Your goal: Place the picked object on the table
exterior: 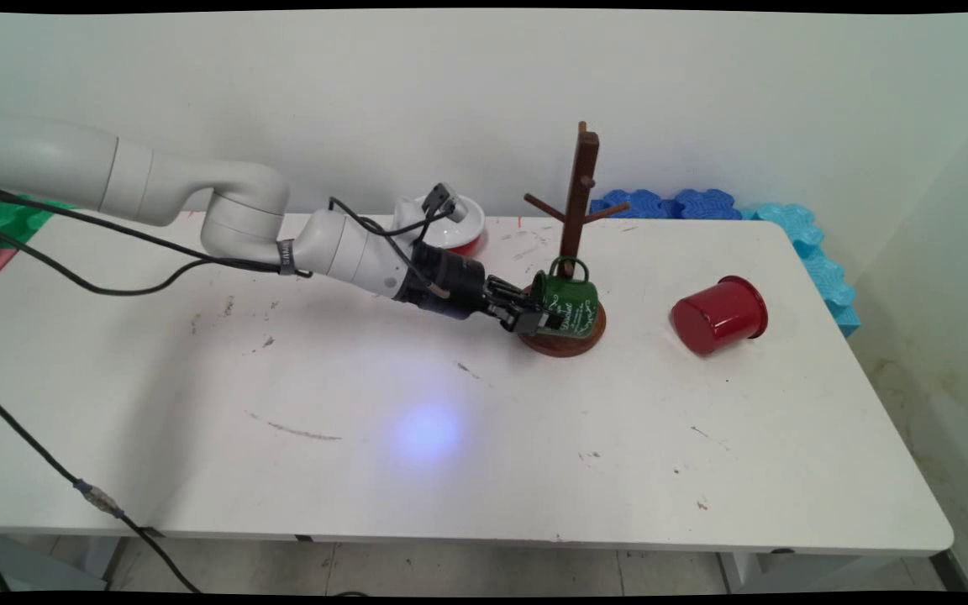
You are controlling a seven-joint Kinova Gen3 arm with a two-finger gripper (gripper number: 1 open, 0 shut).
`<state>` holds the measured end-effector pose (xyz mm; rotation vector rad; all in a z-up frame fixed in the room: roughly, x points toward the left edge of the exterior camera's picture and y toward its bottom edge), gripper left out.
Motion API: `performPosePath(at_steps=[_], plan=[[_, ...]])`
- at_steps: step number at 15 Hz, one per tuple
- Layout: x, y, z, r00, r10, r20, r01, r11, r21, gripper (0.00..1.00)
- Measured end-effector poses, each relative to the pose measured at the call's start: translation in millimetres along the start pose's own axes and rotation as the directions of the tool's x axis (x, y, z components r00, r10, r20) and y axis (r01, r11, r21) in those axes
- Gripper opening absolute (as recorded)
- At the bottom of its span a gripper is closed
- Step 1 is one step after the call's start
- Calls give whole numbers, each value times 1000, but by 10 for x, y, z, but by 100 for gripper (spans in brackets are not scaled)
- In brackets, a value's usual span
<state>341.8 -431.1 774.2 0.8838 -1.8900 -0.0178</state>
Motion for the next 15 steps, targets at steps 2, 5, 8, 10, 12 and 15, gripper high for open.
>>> performPosePath(at_steps=[2, 5, 8, 10, 12, 15], plan=[[-11, 14, 2, 1000, 2, 1, -2, 1000, -3, 0], [111, -15, 161, 1000, 24, 11, -24, 999, -29, 0], [99, 30, 124, 999, 42, 10, -41, 999, -33, 0], [105, 57, 102, 998, 59, 8, -59, 998, -32, 0], [121, 82, 74, 997, 79, 5, -79, 996, -28, 0], [154, 103, 45, 995, 100, -1, -100, 995, -23, 0]])
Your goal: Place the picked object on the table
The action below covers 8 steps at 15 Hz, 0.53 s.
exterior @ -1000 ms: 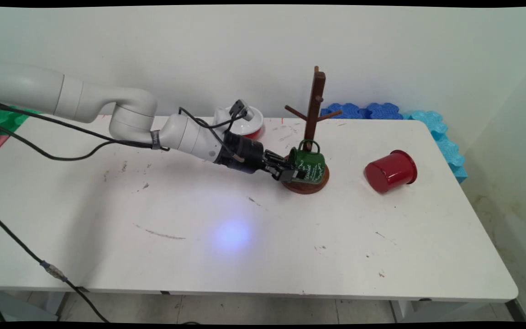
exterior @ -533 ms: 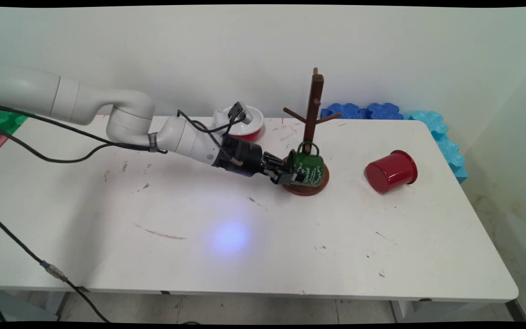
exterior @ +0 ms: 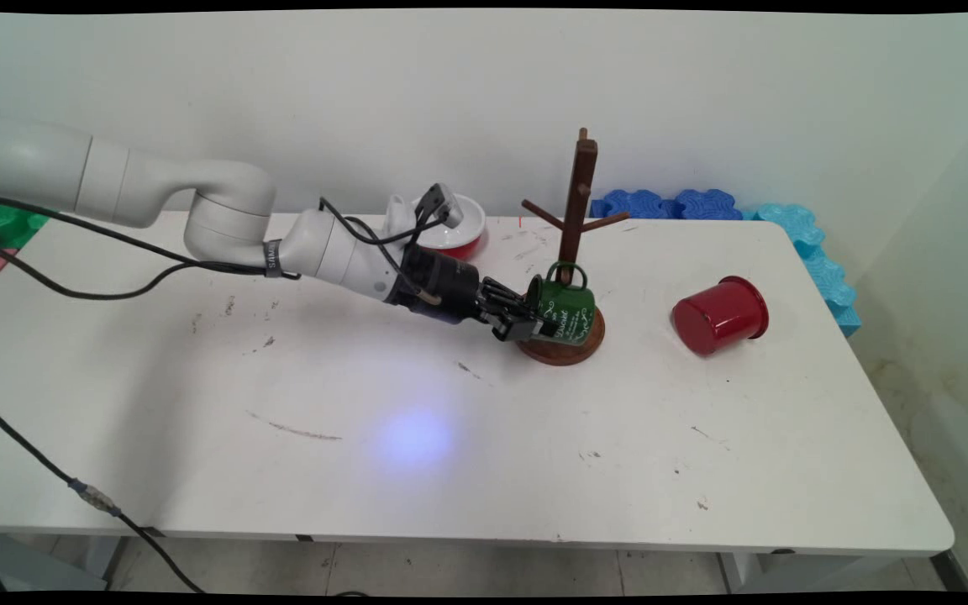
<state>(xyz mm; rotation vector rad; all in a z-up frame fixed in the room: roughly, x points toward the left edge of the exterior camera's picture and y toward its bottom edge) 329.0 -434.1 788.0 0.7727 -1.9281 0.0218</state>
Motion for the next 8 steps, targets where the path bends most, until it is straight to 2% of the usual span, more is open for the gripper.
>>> performPosePath(at_steps=[8], plan=[[90, 71, -101, 999, 52, -9, -52, 999, 11, 0]])
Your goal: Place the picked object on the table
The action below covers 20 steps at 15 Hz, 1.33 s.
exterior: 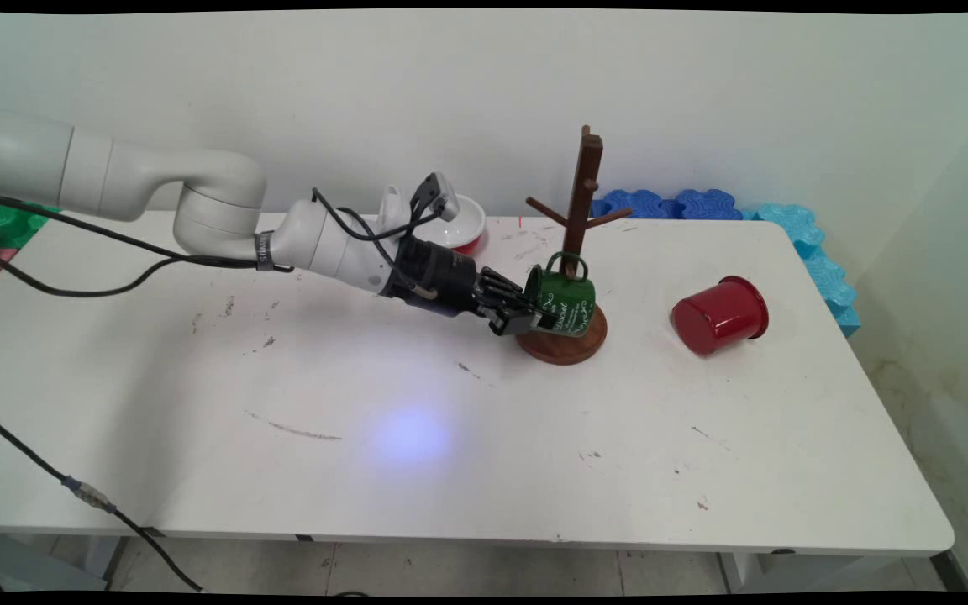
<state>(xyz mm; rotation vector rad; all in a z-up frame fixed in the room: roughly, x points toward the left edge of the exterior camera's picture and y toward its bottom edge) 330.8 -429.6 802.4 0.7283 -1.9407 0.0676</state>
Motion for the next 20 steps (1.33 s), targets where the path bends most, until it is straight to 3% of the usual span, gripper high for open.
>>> performPosePath(at_steps=[4, 20], plan=[[-66, 145, -249, 1000, 10, -9, -10, 1000, 23, 0], [59, 477, -484, 997, 68, 27, -67, 996, -55, 0]])
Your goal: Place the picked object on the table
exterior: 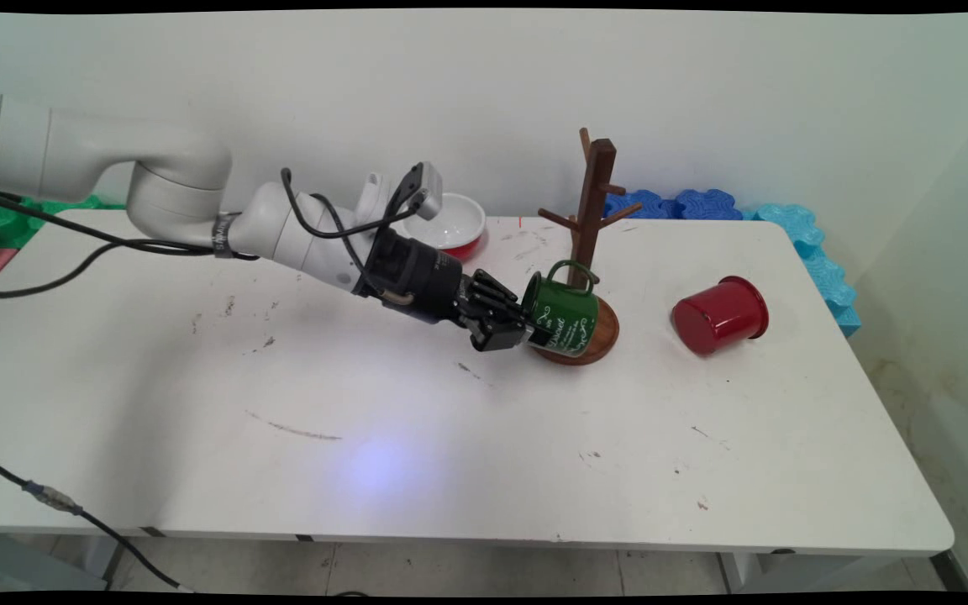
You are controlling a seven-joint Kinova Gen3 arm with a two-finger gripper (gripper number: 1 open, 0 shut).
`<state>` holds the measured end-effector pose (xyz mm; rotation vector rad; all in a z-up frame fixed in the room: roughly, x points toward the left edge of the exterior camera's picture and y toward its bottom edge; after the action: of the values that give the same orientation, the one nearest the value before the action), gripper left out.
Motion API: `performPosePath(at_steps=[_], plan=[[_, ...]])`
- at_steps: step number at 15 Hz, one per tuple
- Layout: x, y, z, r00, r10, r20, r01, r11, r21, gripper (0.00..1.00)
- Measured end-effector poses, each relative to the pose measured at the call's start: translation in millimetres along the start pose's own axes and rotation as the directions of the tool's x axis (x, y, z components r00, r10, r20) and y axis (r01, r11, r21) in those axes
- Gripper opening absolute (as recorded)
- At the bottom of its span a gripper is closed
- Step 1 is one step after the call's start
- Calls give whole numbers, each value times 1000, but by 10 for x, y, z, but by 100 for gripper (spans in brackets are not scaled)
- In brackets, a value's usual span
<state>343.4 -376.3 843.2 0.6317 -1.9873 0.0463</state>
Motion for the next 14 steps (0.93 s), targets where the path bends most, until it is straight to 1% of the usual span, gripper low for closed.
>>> performPosePath(at_steps=[5, 8, 10, 14], plan=[[3, 94, -130, 1000, 19, 19, -19, 1000, -21, 0], [0, 134, -246, 999, 40, 36, -39, 999, -24, 0], [-2, 151, -342, 997, 58, 52, -57, 998, -16, 0], [5, 136, -582, 991, 96, 96, -99, 995, 22, 0]])
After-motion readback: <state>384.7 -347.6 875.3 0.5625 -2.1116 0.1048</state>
